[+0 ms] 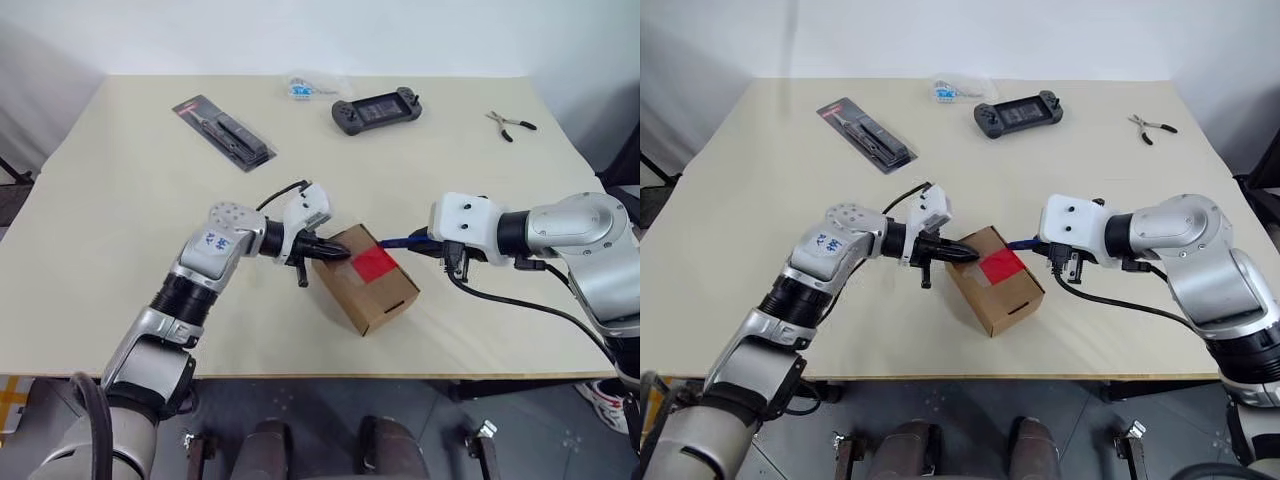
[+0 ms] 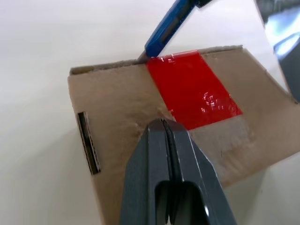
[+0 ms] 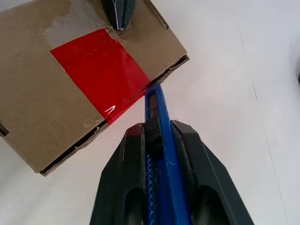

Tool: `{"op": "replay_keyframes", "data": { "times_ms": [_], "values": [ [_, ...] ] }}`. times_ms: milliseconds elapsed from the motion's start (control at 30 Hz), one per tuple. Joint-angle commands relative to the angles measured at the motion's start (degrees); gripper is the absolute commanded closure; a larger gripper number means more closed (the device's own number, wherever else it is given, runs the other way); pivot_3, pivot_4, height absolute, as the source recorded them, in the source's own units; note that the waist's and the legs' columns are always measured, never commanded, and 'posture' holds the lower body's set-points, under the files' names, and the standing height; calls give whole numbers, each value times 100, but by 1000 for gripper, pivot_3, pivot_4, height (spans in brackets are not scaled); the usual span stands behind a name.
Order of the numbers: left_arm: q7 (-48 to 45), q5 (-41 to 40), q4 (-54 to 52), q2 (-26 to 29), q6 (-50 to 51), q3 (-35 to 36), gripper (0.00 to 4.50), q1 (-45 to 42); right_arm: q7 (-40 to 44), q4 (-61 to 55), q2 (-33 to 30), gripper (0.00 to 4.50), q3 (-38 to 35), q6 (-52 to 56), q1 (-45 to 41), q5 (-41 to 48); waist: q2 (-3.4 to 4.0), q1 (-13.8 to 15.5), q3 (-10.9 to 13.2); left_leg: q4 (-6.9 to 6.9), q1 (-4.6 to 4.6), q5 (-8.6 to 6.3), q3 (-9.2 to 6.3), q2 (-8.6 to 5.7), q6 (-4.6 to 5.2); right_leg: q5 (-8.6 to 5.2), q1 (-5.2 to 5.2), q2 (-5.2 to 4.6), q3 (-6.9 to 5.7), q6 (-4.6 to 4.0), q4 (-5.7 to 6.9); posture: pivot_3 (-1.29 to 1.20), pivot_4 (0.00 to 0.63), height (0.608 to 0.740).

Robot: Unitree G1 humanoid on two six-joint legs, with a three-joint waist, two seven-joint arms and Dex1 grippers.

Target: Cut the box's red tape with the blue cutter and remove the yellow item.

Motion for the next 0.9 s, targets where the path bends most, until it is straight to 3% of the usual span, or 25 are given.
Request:
{"op": "replay_keyframes", "data": {
  "times_ms": [33,467,667,900],
  "values": [
    [-197,819,481,223,92,-781,4474,63,35,-155,-15,4061,0,107,-54,33,0,-1,-1,0,1,0,2,0,1,0,0,0,1,0,0,0,150,740],
    [144,1585,1352,-151,157,-1106,4474,-458,69,-724,-80,4061,225,870,-79,43,-29,2,-80,2,15,1,7,0,7,1,10,0,12,-3,0,0,150,740],
    [265,1705,1537,-290,223,-1061,4474,-512,122,-1104,-354,4061,276,1334,75,52,-26,8,-103,-2,85,-10,6,2,27,3,88,0,13,-7,-50,0,150,740],
    [305,1711,1413,-308,409,-1041,4474,-434,296,-1432,-899,4061,-119,1485,414,290,-16,14,-117,-3,94,-14,7,2,28,4,98,-1,15,-7,-55,0,150,740]
  ]
}}
